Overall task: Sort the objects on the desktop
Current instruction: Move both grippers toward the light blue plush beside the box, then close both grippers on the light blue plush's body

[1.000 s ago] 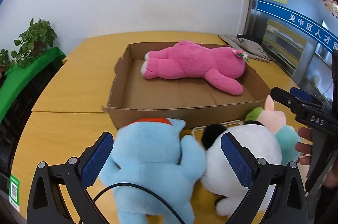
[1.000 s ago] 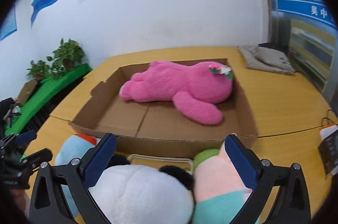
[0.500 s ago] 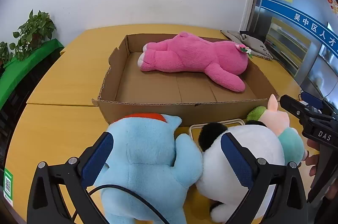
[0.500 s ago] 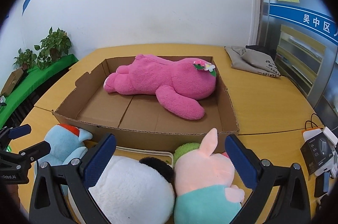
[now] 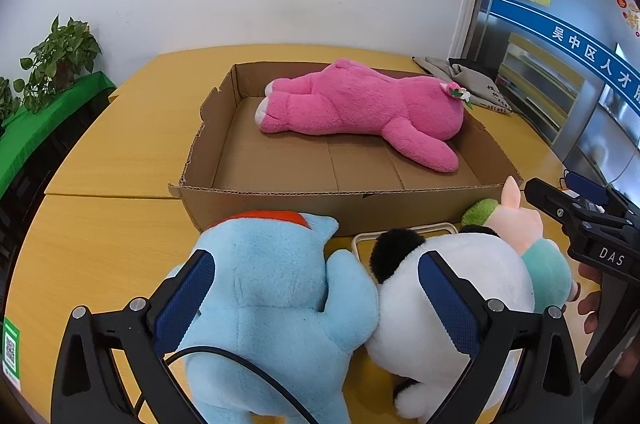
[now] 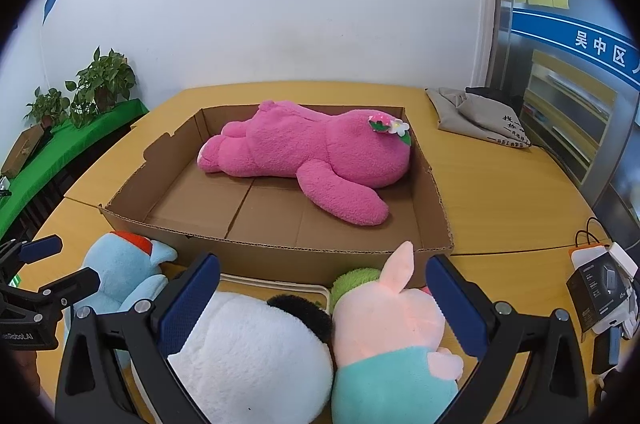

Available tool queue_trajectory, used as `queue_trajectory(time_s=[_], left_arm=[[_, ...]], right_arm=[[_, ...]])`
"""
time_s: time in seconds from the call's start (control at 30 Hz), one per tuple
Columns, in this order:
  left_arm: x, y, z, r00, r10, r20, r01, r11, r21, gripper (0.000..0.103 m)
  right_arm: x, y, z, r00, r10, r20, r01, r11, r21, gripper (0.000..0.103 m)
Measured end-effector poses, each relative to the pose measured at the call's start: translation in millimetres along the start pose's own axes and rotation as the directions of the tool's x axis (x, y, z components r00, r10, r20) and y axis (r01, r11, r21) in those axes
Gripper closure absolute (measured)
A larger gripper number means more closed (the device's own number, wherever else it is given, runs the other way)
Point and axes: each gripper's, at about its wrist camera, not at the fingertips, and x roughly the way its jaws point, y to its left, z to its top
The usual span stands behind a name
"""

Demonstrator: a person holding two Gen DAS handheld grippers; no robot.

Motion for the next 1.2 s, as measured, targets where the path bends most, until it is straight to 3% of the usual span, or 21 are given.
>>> queue_trajectory(time_s=[0.53,0.93,1.1,1.17,1.2], left_arm=[[-5.7,1.4,-1.6,1.0,0.005,0.007,-0.005,1.0,0.0,0.0],[-15.0,24.6,-7.4,1.0,-0.029,0.011,0.029,0.999,-0.014,0.0],[-21.3,63.1,-10.4,0.996,-0.085,0.0,0.085,0.995,-0.056,0.0],[-22.9,84.6,-13.9,0.996,-0.091,-0.006,0.09,0.991,-0.095,0.0],[-22.5,97.3,-16.2,0.996,-0.09,-0.013,0.088,0.989,-0.119,0.0]], right_arm=[[-3.3,-2.3,-4.1,1.0,0.005,-0.007,-0.004,1.0,0.009,0.0],[-6.2,8.6,-3.3,0.999,0.036,-0.009,-0.036,0.999,-0.001,0.0],[-18.7,24.1,-1.8,0.979,0.202,0.003,-0.202,0.979,0.0,0.0],[-23.1,35.9,-2.3,0.951,0.31,-0.01,-0.31,0.951,0.009,0.0],[-26.0,47.7,-3.9,0.92,0.392,-0.026,-0.392,0.92,0.006,0.0]])
